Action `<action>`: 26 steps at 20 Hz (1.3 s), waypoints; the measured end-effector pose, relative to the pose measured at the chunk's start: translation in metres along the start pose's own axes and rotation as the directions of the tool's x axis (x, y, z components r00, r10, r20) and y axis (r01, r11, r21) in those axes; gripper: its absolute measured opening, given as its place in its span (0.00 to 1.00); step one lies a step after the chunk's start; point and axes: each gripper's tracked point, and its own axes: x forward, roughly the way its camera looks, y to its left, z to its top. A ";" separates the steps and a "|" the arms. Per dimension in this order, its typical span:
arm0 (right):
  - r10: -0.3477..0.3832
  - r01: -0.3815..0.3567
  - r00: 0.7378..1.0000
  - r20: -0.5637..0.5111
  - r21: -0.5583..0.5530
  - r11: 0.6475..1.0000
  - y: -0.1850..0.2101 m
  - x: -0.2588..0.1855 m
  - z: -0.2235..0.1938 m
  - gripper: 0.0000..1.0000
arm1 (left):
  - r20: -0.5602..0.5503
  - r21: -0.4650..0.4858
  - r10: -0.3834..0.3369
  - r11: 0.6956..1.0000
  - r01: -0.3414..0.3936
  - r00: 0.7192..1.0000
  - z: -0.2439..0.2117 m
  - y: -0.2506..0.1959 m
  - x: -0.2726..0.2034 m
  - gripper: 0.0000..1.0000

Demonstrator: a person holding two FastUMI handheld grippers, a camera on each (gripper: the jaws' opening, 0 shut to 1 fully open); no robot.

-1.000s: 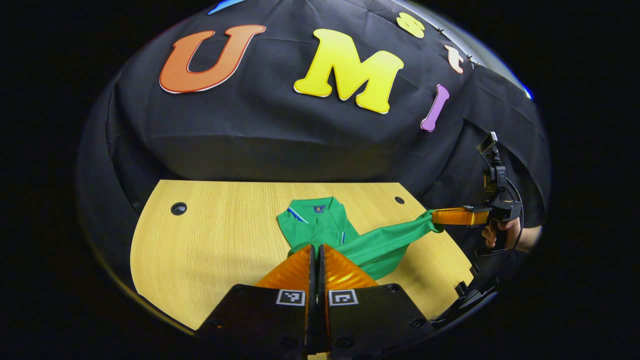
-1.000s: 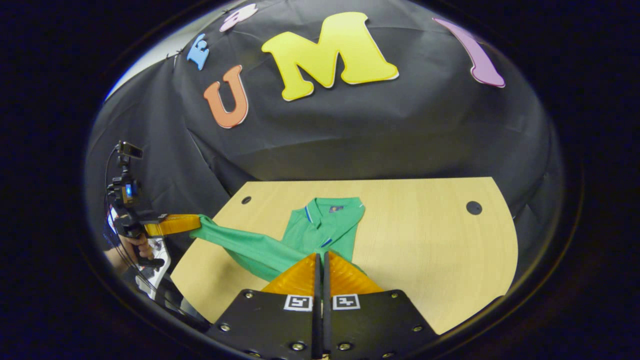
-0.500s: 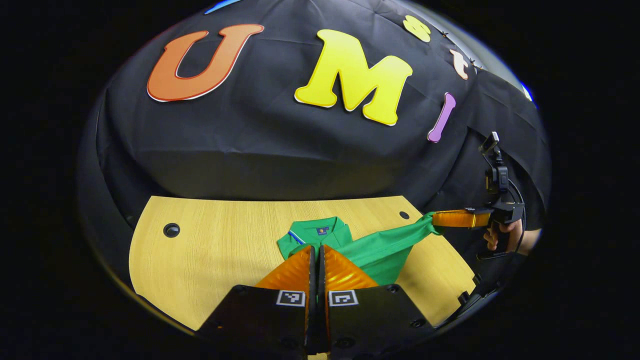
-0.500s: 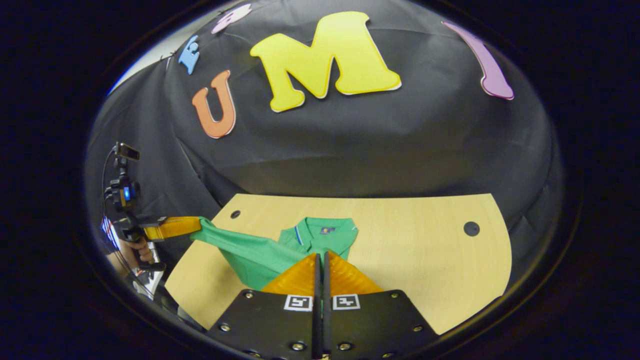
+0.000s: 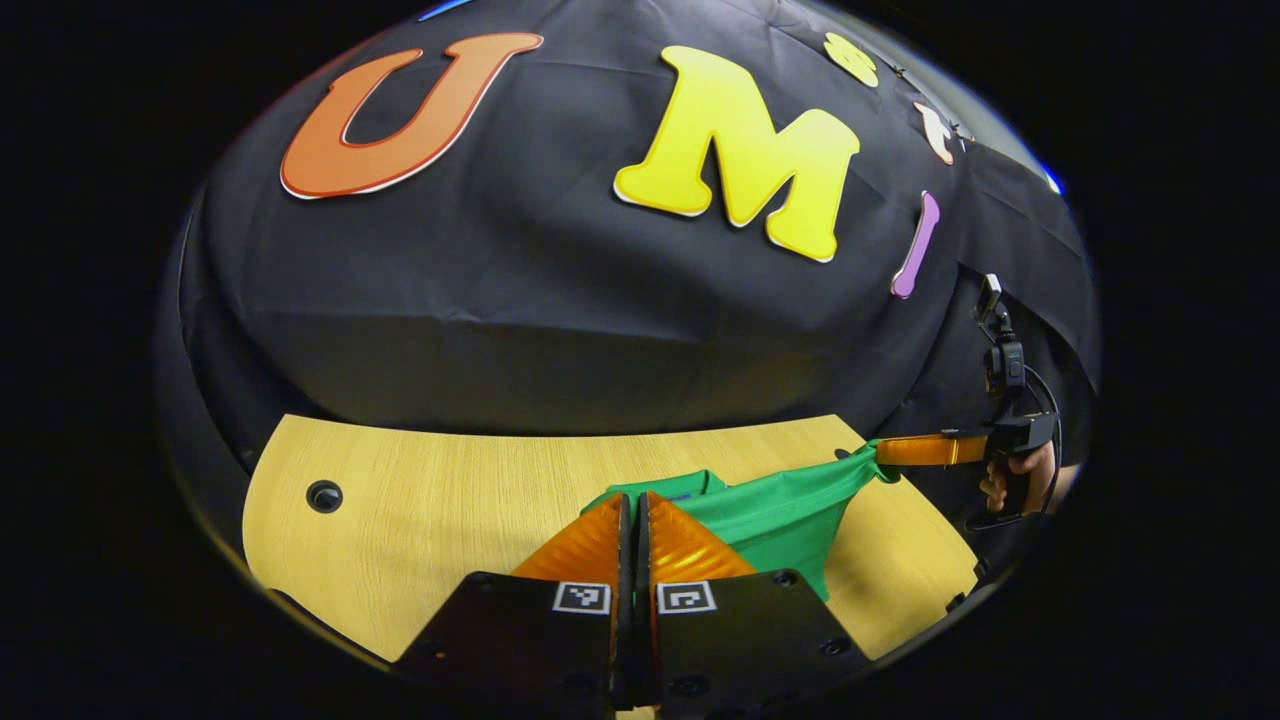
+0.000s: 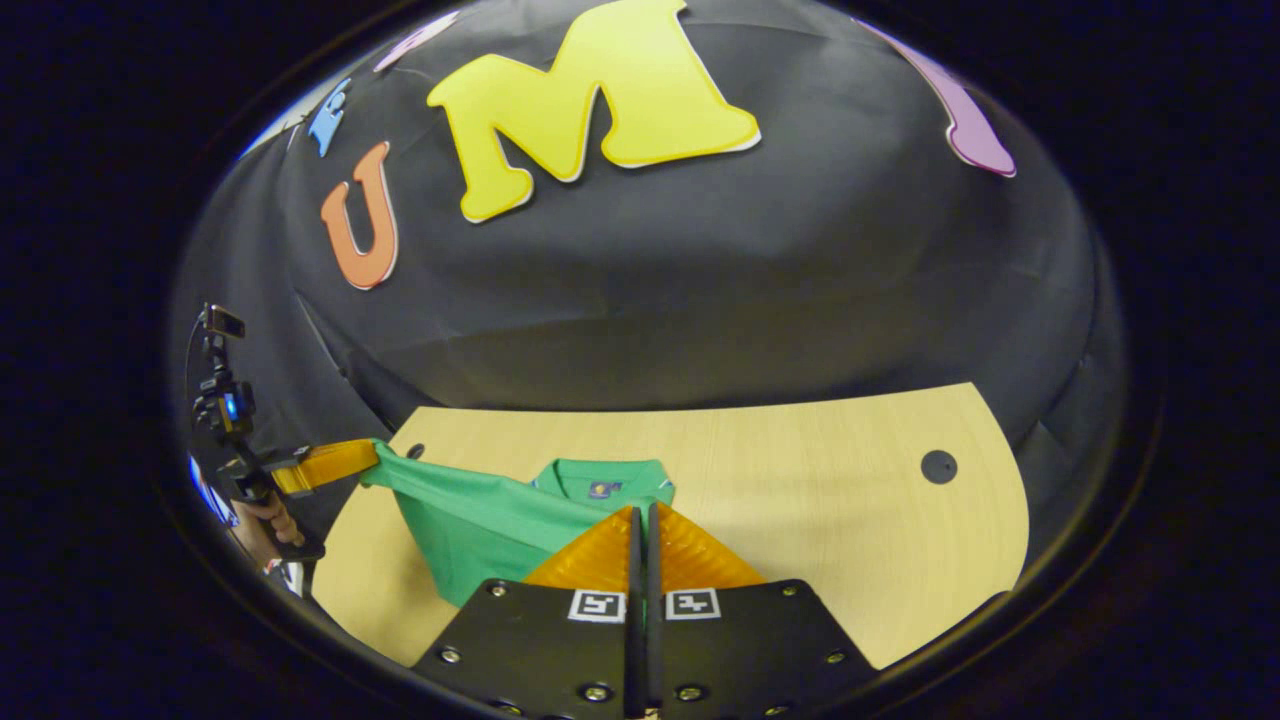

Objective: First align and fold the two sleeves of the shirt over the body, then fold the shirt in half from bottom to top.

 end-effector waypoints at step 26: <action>-0.191 0.199 0.980 0.064 -0.181 0.963 -0.034 0.106 -0.026 0.70 | -0.028 0.023 0.243 0.970 -0.242 0.970 -0.056 0.071 0.094 1.00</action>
